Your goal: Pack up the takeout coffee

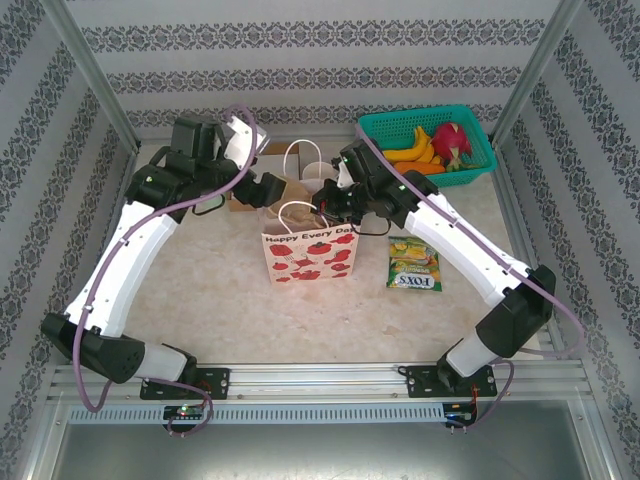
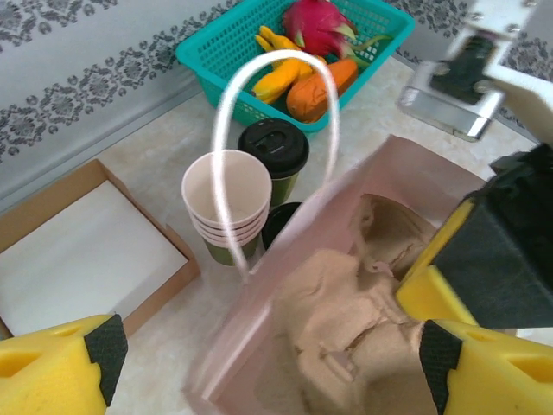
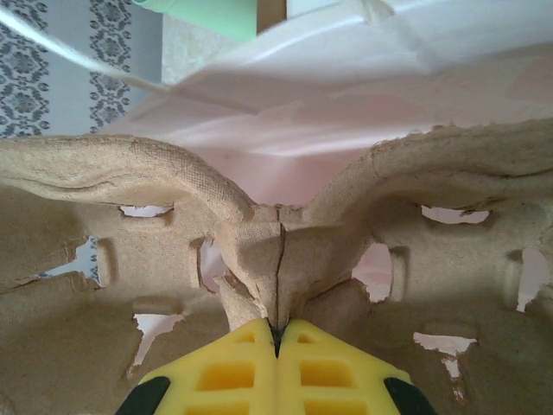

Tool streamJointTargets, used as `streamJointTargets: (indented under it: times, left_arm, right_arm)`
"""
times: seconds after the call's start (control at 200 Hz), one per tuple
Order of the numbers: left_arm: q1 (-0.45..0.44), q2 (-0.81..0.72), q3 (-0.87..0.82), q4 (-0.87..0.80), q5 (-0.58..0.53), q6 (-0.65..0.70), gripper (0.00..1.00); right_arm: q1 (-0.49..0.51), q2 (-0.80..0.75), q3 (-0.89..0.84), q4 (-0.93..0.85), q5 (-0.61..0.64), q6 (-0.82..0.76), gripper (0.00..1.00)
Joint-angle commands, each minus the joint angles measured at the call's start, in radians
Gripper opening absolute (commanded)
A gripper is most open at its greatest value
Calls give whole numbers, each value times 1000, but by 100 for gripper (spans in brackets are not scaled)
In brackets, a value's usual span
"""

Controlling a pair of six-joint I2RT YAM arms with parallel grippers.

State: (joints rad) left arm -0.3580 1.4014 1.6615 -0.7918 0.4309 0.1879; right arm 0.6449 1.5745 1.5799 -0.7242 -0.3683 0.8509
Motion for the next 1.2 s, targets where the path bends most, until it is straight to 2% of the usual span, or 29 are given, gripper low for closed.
streamJointTargets:
  times: [0.0,0.21,0.51,0.704,0.869,1.194]
  left_arm:
    - [-61,-10,15,6,-36,70,90]
    - [-109,-9,15,-92,16,163,90]
    - [-164,-52,-28,-213,121,261,91]
    - [-179,-102,-74,-159,197,280,91]
    - [-193,-105,-73,-176,269,306,91]
    - [-195,-135,-108,-155,283,335,92]
  right_arm:
    - [16,28,54,-73,64,-27,0]
    - [33,81,135,-181,133,-42,0]
    - [34,108,183,-193,113,-50,0]
    - [38,132,192,-222,126,-50,0]
    - [57,173,213,-249,162,-67,0]
    - [78,243,248,-354,222,-116,0]
